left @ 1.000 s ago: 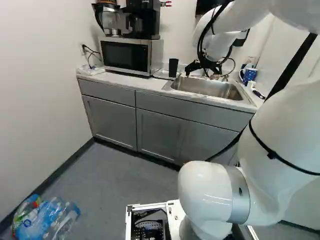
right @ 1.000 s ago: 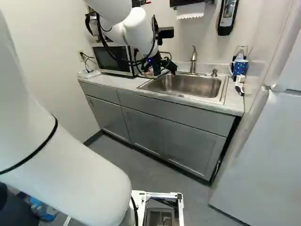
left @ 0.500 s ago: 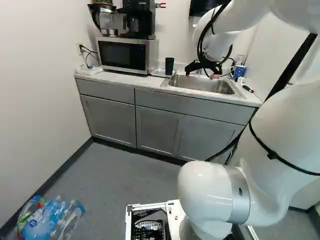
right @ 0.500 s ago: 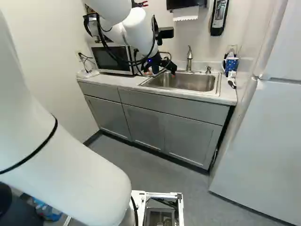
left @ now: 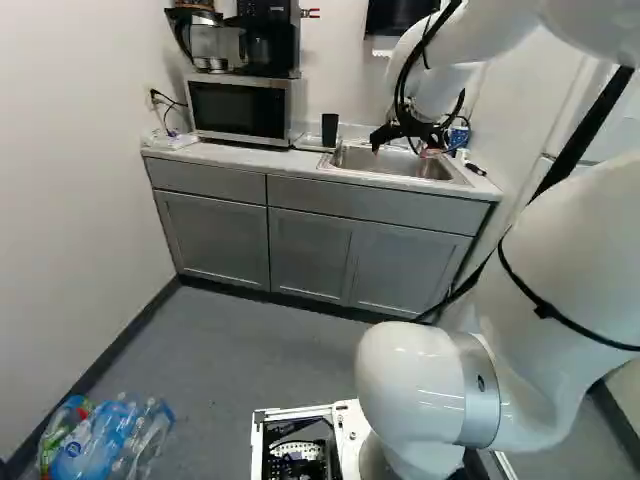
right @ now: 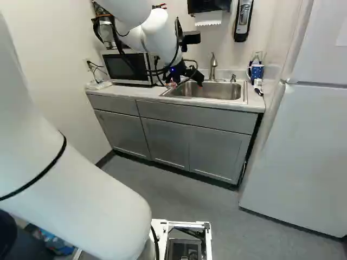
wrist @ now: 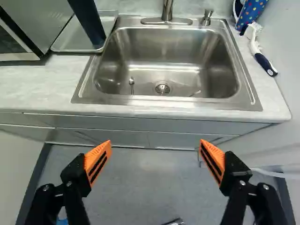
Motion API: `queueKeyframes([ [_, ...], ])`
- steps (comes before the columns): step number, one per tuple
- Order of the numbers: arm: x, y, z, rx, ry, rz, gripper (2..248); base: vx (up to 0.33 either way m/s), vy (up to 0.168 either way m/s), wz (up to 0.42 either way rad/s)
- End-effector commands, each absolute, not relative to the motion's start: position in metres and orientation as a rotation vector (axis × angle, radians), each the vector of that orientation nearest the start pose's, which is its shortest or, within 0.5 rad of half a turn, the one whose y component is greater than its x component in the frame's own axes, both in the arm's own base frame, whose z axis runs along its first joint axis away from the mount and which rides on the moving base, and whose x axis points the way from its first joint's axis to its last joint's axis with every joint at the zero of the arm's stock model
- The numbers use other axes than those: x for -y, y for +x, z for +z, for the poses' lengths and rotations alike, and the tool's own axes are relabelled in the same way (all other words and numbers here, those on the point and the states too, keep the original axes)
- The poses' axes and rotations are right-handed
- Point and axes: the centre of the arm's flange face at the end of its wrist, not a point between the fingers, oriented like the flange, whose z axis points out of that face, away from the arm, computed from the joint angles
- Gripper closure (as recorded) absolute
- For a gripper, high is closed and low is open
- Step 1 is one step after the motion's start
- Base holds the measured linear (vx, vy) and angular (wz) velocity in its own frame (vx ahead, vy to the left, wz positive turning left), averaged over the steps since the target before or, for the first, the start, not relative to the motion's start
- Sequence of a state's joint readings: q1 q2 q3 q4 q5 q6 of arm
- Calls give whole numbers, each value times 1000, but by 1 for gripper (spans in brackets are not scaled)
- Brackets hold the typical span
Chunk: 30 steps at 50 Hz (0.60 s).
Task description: Rinse the cup and place it in the tray
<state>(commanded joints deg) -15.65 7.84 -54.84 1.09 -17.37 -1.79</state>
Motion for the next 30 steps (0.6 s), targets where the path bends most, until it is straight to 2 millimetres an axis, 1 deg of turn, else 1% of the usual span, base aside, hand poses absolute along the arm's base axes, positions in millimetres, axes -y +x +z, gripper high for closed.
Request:
queueKeyframes([
  [15, 123, 441, 625, -386, -2975, -1241, 3, -95, 61, -162],
  [30, 123, 441, 625, -386, -2975, -1241, 3, -4, 0, -7],
])
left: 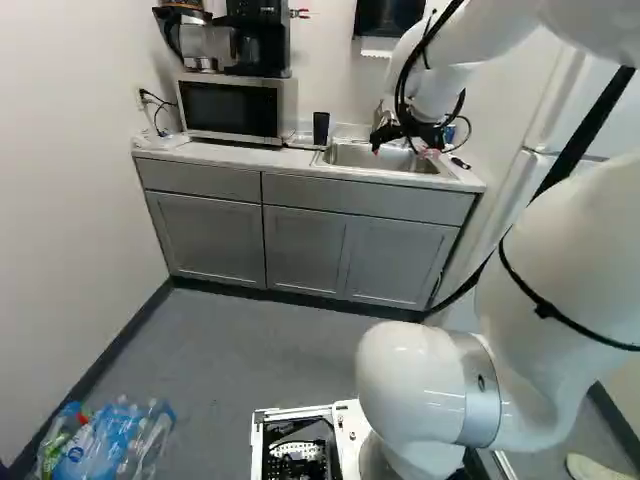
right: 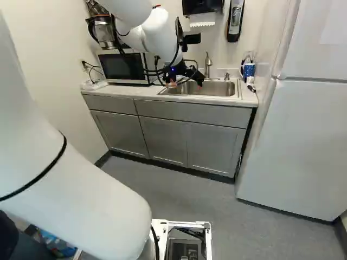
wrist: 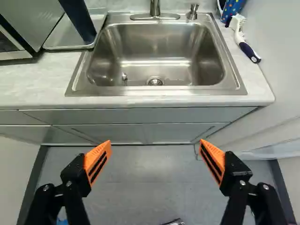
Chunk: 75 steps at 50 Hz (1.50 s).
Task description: Rinse the cup and place it in the tray
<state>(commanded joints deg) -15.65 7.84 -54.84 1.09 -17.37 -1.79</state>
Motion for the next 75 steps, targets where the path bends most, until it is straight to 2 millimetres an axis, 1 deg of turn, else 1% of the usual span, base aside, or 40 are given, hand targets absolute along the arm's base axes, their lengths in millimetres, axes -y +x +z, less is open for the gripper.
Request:
queueKeyframes([
  [22, 123, 441, 624, -384, -2974, -1242, 3, 0, 0, 0],
  [39, 119, 440, 616, -374, -2967, -1260, 3, 0, 0, 0],
  [57, 111, 437, 598, -350, -2951, -1299, 3, 0, 0, 0],
  [75, 99, 431, 572, -315, -2924, -1357, 3, 0, 0, 0],
])
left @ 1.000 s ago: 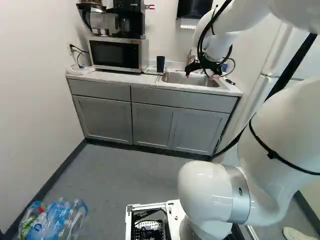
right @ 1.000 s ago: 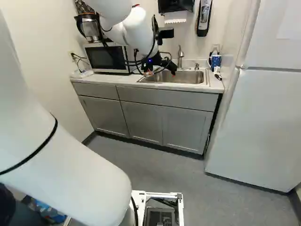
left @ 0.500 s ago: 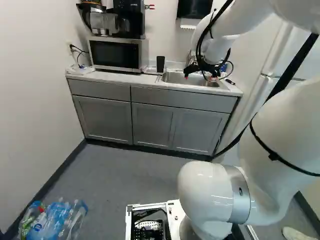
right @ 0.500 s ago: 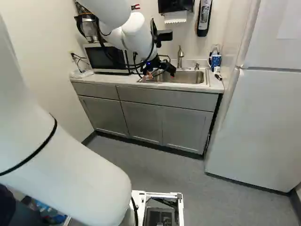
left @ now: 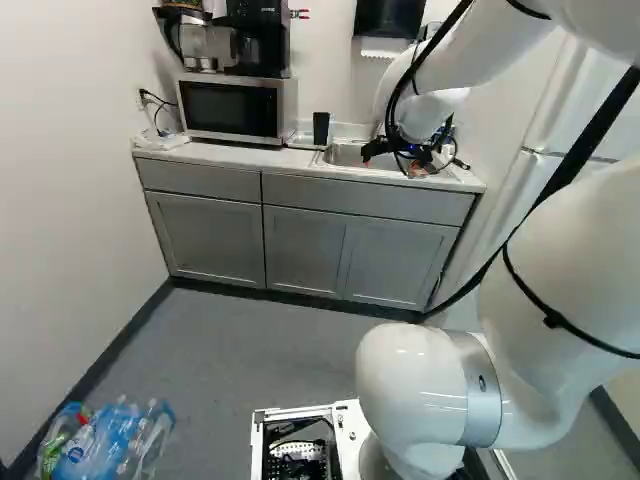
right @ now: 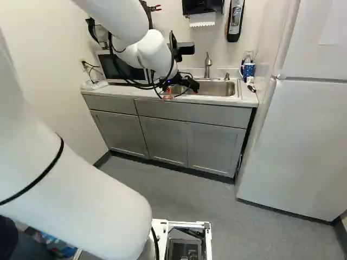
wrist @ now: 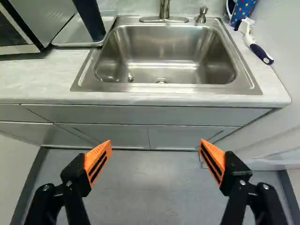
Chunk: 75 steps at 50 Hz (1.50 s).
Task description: Rinse the cup and place it in the tray
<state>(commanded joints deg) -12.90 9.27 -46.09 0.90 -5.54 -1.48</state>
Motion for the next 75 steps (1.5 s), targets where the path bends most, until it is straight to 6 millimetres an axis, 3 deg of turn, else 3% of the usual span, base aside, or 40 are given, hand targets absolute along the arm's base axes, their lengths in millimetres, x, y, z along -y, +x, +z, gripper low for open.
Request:
queueKeyframes([
  [32, 66, 403, 505, -220, -2841, -1505, 3, 0, 0, 0],
  [51, 42, 372, 458, -150, -2765, -1610, 3, 0, 0, 0],
  [75, 21, 331, 413, -80, -2677, -1712, 3, 0, 0, 0],
])
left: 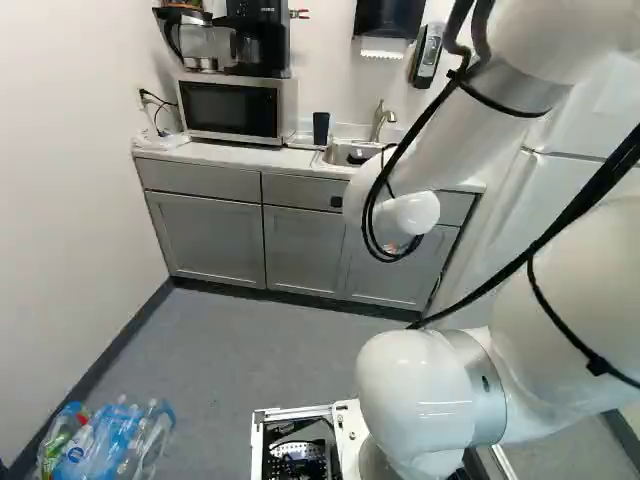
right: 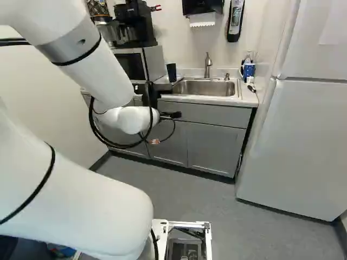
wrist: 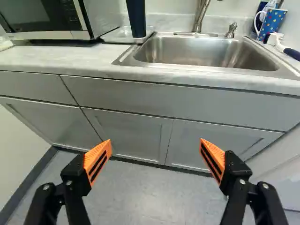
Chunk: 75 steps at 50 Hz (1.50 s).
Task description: Rinse the cup and place it in the tray
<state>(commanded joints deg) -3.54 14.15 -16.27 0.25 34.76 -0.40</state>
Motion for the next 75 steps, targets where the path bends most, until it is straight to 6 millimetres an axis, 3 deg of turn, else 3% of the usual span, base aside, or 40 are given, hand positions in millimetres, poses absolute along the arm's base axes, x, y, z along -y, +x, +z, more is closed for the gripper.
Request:
queueKeyframes([
  [39, 3, 283, 374, -15, -2581, -1804, 3, 0, 0, 0],
  [75, 0, 270, 366, 0, -2558, -1824, 3, 0, 0, 0],
])
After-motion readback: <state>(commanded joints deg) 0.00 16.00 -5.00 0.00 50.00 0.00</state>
